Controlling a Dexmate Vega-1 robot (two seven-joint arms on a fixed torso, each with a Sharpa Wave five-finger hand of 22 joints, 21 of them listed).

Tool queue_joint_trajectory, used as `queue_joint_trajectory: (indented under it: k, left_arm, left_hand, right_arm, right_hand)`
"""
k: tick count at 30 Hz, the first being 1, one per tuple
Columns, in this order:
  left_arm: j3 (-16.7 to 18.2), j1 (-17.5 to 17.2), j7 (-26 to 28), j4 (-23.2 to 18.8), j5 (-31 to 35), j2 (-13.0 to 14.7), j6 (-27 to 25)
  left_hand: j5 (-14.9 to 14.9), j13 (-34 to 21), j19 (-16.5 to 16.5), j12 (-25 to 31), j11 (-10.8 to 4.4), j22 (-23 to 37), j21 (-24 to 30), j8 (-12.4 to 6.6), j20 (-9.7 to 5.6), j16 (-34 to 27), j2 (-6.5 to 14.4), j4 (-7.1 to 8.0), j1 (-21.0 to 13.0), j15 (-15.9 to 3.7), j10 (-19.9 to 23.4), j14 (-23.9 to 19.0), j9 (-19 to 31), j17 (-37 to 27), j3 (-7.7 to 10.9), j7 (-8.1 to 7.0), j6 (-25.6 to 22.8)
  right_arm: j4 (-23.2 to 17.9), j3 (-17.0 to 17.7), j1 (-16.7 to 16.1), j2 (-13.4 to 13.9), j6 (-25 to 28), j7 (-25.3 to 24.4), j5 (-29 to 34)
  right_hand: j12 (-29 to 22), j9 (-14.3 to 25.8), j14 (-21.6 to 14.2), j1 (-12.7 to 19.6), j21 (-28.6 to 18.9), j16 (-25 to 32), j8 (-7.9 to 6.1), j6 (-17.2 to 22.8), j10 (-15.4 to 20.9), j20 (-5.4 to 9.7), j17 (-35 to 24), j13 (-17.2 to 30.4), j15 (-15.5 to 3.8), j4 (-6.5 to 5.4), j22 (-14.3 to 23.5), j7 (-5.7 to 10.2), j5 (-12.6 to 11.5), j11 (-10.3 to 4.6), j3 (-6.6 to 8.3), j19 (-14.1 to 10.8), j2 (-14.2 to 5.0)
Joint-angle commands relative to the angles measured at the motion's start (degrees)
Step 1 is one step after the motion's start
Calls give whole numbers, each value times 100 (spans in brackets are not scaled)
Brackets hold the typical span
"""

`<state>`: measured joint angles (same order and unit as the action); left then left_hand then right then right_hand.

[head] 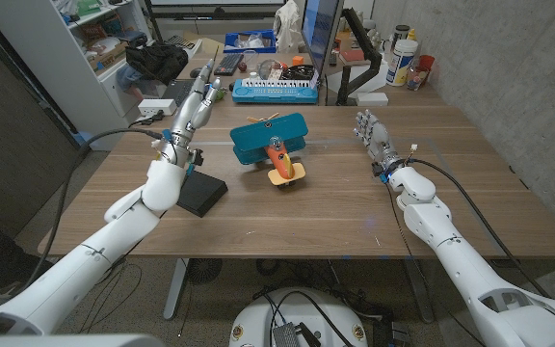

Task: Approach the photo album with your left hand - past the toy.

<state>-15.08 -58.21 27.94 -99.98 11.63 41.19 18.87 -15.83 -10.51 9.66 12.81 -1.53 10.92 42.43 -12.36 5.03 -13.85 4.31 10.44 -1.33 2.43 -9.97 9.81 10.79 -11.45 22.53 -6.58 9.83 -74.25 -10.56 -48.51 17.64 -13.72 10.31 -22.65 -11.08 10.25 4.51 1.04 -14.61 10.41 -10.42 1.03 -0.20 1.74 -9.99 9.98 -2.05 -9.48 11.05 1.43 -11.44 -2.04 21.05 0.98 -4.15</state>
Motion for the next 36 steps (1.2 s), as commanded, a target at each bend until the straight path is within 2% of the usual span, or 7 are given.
queue_joint_trajectory:
  k: [1,13,36]
  left_arm:
    - [92,-201,218,-334,353,125,-395]
    - [224,-469,264,-794,596,314,-996]
    - [449,-862,15,-1154,541,726,-1377]
  left_hand:
    - [14,-13,1559,-33,-50,9,8,-23,7,34,598,-15,-69,-39,-740,1068,17,-6,61,-43,710]
    - [18,-12,1538,-48,-51,5,6,-21,18,44,581,-25,-97,-33,-704,1048,15,0,106,-65,661]
    - [39,-12,1554,-93,-58,2,-16,15,21,75,553,-20,-110,-9,-711,1054,14,1,160,-67,655]
  right_arm:
    - [-19,-22,-7,28,-23,1,-13]
    - [-12,-46,-5,46,-30,17,-16]
    - [-6,-74,-7,84,-59,86,-30]
  right_hand:
    - [-39,16,17,54,4,24,-35,19,27,313,-9,21,-75,9,15,7,-34,-1,1,-28,-594]
    - [-39,16,17,57,8,23,-34,19,30,309,-8,21,-65,11,15,9,-35,-6,-1,-33,-593]
    - [-37,16,11,56,20,24,-32,14,31,306,-10,21,-66,10,15,7,-35,3,-9,-36,-591]
